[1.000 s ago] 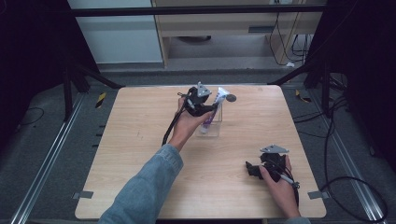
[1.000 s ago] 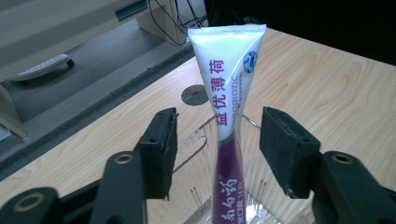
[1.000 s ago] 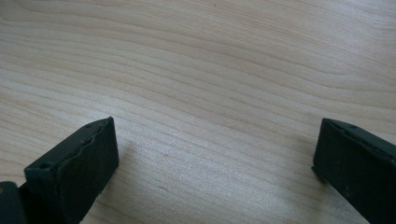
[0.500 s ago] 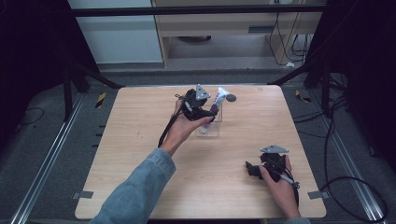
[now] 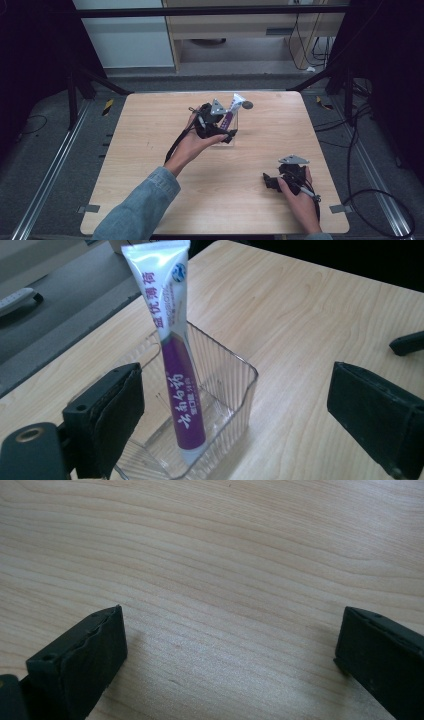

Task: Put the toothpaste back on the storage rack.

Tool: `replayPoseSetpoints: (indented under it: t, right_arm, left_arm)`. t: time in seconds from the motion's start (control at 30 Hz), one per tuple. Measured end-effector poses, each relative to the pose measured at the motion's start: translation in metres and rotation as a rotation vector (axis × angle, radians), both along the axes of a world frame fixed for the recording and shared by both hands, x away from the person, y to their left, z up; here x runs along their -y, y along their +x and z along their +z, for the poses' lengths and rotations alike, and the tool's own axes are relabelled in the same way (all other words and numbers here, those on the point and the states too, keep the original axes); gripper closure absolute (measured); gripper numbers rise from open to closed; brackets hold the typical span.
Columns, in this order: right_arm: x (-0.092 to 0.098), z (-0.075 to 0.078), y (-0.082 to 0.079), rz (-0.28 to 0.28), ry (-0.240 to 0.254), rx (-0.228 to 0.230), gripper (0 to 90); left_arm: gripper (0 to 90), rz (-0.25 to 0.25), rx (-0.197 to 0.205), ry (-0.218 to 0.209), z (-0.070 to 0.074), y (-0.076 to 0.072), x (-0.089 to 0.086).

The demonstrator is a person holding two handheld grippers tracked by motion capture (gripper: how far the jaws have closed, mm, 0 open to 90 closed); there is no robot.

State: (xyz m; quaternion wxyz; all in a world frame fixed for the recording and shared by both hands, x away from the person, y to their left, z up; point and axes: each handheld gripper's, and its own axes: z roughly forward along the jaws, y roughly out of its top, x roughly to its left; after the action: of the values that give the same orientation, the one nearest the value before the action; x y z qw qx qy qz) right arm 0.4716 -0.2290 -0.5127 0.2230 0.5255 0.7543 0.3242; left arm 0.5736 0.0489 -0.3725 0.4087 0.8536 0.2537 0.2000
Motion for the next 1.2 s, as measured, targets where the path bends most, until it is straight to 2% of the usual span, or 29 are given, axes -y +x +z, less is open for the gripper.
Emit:
replayPoseSetpoints:
  t: [0.2, 0.53, 0.73, 0.83, 0.93, 1.13, 1.17, 1.2]
  right_arm:
    - [0.0, 0.0, 0.0, 0.001, -0.003, 0.0, 0.3]
    - [0.0, 0.0, 0.0, 0.001, -0.003, 0.0, 0.3]
    - [0.0, 0.0, 0.0, 0.001, -0.004, 0.0, 0.3]
    - [0.0, 0.0, 0.0, 0.0, -0.004, 0.0, 0.3]
    - [0.0, 0.0, 0.0, 0.001, -0.004, 0.001, 0.3]
    - [0.0, 0.0, 0.0, 0.0, -0.002, 0.0, 0.3]
    - [0.0, 0.0, 0.0, 0.0, -0.002, 0.0, 0.3]
    - [0.0, 0.0, 0.0, 0.0, -0.002, 0.0, 0.3]
  left_arm:
    - [7.2, -0.018, 0.007, 0.033, -0.003, -0.008, -0.005]
    - [7.1, -0.005, 0.01, 0.017, -0.008, -0.016, -0.025]
    - [7.0, 0.027, -0.005, -0.003, -0.014, -0.023, -0.046]
    - [6.6, 0.04, -0.027, -0.018, -0.018, -0.027, -0.055]
    - [6.5, 0.047, -0.026, -0.012, -0.021, -0.03, -0.062]
    - [6.5, 0.088, -0.046, -0.03, -0.03, -0.033, -0.091]
    - [6.7, 0.108, -0.056, -0.04, -0.034, -0.034, -0.102]
    - [6.7, 0.108, -0.056, -0.04, -0.034, -0.034, -0.102]
